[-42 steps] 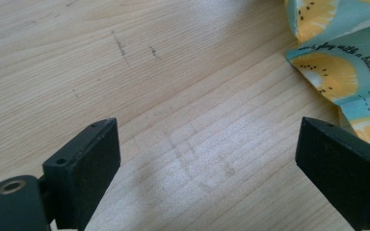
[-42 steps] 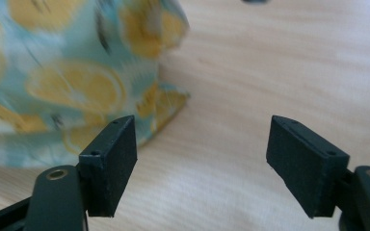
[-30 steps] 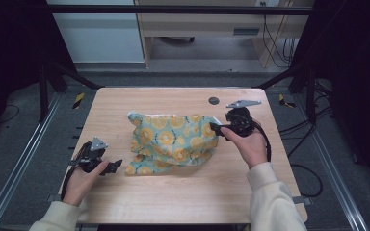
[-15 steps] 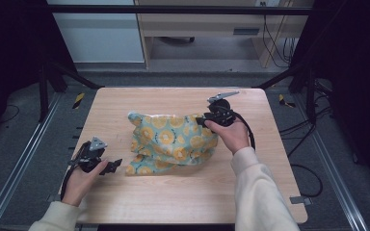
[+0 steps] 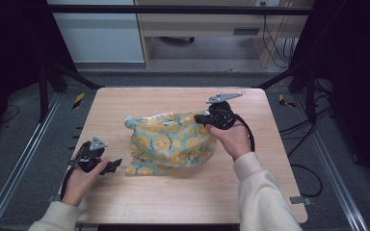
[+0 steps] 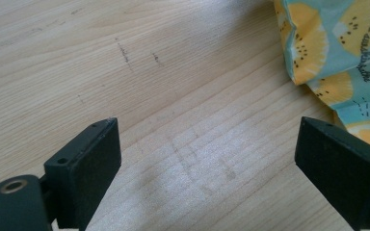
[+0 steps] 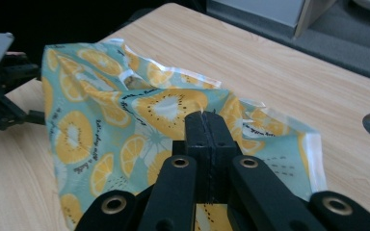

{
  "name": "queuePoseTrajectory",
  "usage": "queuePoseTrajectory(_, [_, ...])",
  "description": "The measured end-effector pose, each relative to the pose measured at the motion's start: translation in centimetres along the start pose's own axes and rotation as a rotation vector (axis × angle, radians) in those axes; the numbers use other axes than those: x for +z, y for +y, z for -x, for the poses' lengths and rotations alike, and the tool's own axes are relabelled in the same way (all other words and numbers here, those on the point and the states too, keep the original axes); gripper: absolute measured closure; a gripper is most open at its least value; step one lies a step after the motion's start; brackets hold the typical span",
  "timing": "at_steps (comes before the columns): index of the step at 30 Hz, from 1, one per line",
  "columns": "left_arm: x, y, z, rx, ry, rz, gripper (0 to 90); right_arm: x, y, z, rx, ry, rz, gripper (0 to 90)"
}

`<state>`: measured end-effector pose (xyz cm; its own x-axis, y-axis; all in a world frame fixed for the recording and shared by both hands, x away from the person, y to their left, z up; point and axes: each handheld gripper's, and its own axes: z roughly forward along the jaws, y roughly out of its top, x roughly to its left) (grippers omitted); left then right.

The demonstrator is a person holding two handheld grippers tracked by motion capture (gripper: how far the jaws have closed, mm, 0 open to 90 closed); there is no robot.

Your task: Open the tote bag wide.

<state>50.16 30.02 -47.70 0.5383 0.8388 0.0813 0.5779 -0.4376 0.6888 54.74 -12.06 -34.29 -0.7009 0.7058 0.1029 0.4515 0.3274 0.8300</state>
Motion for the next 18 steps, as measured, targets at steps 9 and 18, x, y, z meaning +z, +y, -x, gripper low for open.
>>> queuePoseTrajectory(9, [0.0, 0.0, 0.1, 0.002, -0.003, -0.01, 8.9, -3.0, 0.1, -3.3, -0.077, 0.037, 0.069, 90.0])
queuePoseTrajectory(18, [0.0, 0.0, 0.0, 0.003, -0.011, -0.021, 9.2, -4.8, -2.6, -6.5, -0.122, 0.09, 0.079, 90.0])
